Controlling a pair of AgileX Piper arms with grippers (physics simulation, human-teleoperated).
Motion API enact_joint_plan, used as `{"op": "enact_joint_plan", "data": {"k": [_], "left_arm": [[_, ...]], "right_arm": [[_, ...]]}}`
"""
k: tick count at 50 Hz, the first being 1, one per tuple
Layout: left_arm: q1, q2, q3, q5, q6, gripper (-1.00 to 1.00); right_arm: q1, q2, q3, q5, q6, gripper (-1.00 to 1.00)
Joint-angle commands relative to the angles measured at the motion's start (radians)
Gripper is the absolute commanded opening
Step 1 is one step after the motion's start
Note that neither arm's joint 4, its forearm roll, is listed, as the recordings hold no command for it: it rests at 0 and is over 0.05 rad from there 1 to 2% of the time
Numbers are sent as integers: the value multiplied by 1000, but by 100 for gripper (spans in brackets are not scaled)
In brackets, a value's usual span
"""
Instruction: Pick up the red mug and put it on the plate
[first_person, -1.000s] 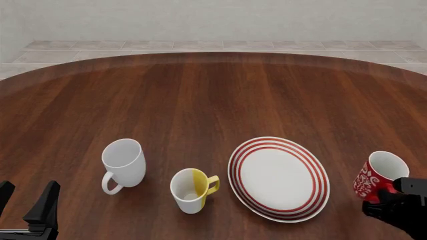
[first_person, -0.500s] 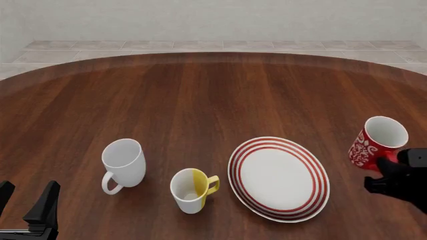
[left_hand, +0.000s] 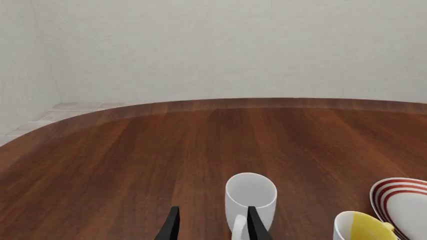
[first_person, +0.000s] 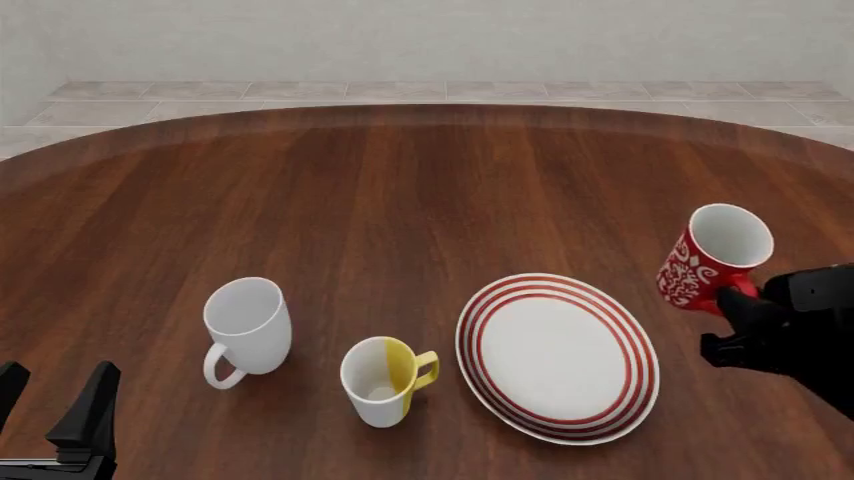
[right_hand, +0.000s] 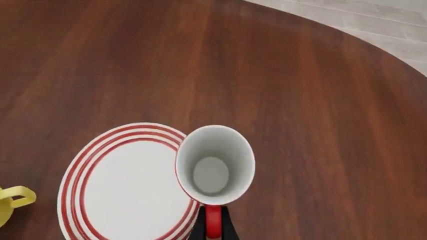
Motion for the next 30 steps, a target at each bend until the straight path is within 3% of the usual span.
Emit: {"op": "enact_joint_plan", "data": {"k": [1, 30], "left_arm": [[0, 0, 0, 0, 0, 100], [0, 0, 0, 0, 0, 100]], "right_arm": [[57, 7, -20, -7, 3, -100], [216, 51, -48, -31, 9, -100]]}}
